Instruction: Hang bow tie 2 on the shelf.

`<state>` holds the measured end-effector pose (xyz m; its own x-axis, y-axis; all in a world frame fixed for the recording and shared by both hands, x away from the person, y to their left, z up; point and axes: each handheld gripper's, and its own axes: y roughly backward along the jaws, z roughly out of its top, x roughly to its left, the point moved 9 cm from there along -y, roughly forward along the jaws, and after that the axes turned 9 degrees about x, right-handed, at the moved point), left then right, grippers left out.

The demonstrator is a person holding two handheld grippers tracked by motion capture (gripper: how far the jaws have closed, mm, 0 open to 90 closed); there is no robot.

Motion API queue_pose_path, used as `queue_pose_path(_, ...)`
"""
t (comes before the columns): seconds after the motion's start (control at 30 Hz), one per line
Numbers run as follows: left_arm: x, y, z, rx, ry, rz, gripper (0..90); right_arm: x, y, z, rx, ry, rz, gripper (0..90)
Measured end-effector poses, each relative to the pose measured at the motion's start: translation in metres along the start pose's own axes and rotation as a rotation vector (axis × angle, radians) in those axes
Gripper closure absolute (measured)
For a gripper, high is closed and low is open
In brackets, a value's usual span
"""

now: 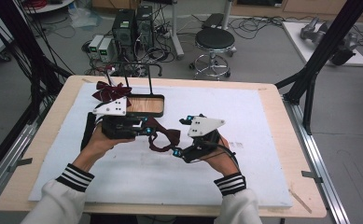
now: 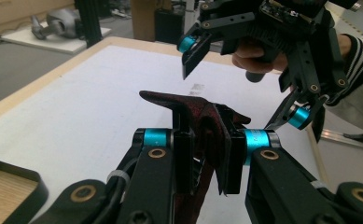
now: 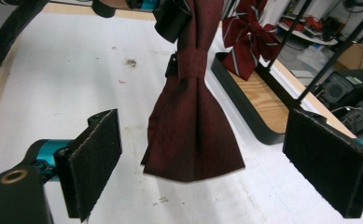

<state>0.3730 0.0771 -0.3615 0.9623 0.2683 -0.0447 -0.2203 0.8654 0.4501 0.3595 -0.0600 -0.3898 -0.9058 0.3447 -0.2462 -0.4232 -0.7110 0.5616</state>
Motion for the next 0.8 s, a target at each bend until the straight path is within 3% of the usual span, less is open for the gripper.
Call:
queue_pose_path(0.2,0.007,0.012,0.004,-0.035,0.005,0.055,79.2,-0.004,0.008,-0.004,0.006,-0.031,-0.031,11.0)
queue_pose_path(0.37,0.014,0.023,0.007,-0.069,0.008,0.105,79.1,-0.007,0.016,-0.013,-0.031,-0.089,-0.062,11.0)
queue_pose_path(0.8,0.027,0.040,0.017,-0.109,0.000,0.203,78.9,-0.015,0.045,-0.040,-0.071,-0.174,-0.166,11.0)
